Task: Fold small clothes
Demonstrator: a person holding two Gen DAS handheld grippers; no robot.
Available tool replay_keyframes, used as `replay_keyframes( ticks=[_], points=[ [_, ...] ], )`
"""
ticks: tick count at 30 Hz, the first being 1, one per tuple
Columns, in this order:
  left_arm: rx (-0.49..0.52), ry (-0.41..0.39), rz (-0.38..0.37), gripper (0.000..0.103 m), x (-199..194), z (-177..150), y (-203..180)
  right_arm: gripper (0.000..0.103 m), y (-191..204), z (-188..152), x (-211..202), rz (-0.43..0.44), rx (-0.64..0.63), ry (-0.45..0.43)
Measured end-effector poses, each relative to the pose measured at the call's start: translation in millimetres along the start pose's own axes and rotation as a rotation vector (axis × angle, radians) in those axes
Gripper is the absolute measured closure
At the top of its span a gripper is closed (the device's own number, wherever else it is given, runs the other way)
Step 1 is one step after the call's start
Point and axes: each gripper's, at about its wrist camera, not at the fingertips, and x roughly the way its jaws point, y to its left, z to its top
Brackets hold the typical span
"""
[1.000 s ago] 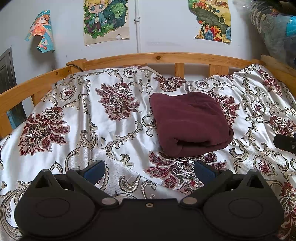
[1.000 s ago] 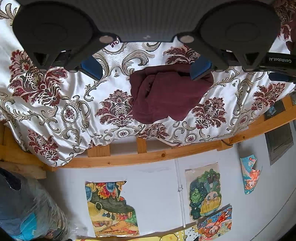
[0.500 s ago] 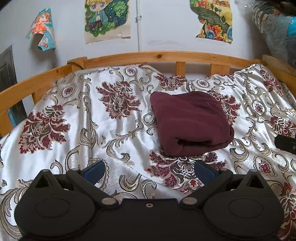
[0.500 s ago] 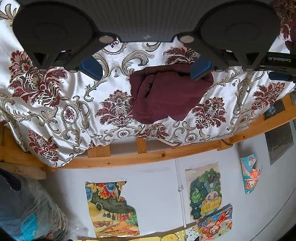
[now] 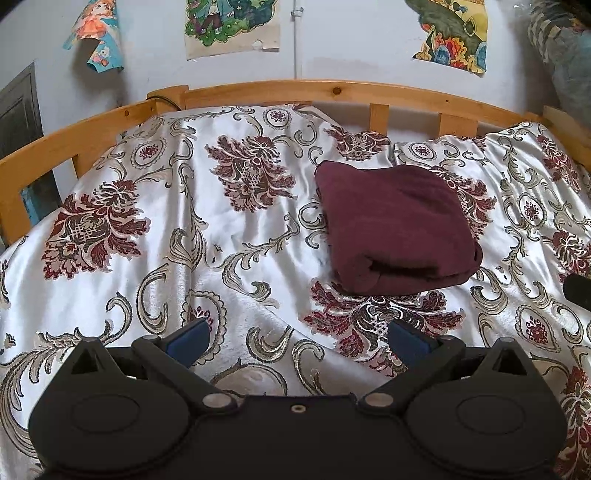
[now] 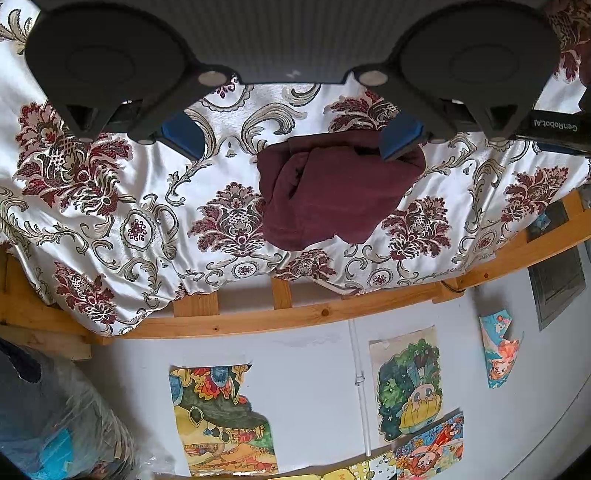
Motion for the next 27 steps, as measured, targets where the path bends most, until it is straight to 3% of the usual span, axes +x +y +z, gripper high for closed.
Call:
replay_keyframes(
  ticks=[27],
  points=[
    [0.008,-0.002,-0.005,0.001,0.0,0.5,-1.0,0.0,1.5,-1.3,0.5,0.001,0.002,0.01]
  ],
)
